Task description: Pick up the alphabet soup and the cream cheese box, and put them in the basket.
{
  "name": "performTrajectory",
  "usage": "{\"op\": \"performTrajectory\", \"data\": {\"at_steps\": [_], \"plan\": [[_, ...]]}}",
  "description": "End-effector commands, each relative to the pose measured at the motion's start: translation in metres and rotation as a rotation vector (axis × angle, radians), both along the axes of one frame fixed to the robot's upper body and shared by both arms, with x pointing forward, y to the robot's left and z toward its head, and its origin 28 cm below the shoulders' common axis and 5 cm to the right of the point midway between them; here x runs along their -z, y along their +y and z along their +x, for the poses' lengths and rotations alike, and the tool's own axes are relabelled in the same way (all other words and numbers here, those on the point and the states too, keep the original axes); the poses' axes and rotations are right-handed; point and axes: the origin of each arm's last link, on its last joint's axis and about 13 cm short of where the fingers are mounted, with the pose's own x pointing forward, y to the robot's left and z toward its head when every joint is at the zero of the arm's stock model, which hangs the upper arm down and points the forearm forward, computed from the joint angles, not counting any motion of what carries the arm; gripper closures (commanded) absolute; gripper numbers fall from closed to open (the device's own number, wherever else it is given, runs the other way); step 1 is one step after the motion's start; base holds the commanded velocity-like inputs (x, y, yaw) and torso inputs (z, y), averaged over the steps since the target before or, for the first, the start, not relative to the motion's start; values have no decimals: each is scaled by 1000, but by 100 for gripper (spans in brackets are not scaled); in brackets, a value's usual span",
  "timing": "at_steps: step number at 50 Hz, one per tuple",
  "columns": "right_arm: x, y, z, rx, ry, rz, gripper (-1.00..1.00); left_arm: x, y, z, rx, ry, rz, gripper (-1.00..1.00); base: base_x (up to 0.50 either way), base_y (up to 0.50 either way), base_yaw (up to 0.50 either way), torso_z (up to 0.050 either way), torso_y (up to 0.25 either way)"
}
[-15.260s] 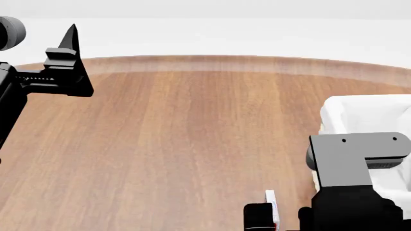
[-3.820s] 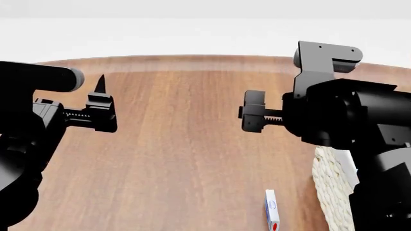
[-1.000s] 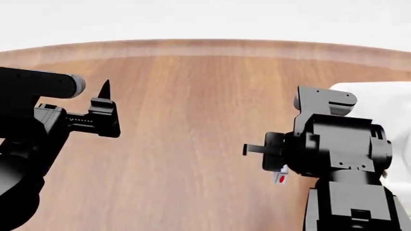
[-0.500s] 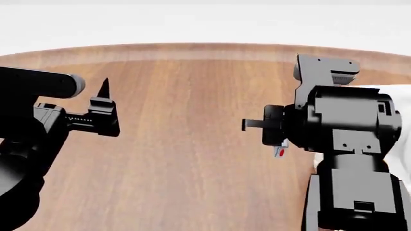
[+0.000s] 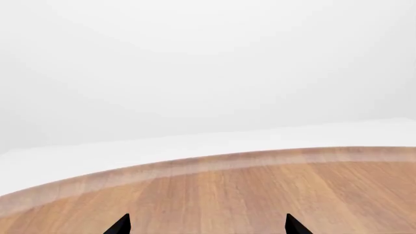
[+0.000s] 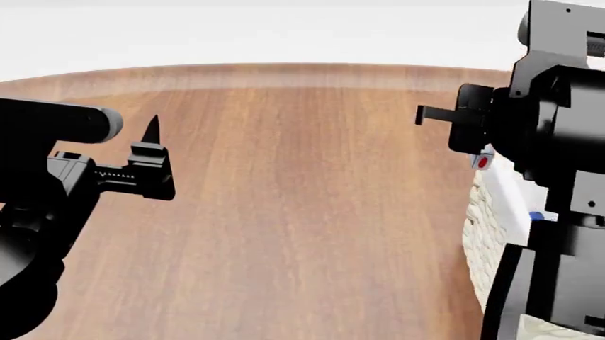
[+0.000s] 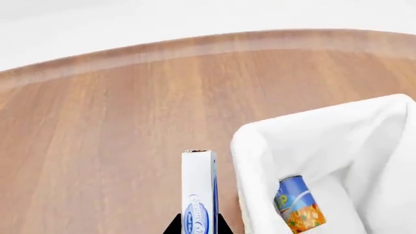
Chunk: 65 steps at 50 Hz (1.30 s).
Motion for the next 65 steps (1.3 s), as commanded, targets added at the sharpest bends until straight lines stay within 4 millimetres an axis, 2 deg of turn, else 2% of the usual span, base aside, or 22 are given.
{"op": "performTrajectory", "data": {"at_steps": [1,8,17,44,45,65], "plan": [[-7,-29,-18,178,-45,-4,100,1,0,0,2,2,-4,-100,0,0,0,0,0],[3,-37,-21,232,-22,-19,100,0,-1,0,4,-2,-2,-100,0,0,0,0,0],[5,-43,-21,287,-21,-21,100,-1,0,-1,4,-8,-6,-100,0,0,0,0,0],[43,-52,-6,331,64,39,100,4,1,0,4,-1,-2,-100,0,0,0,0,1],[42,-53,-6,337,62,36,-100,4,1,0,4,-1,-1,-100,0,0,0,0,0],[25,-53,-11,361,10,4,-100,1,0,-1,5,-2,0,-100,0,0,0,0,0]]}}
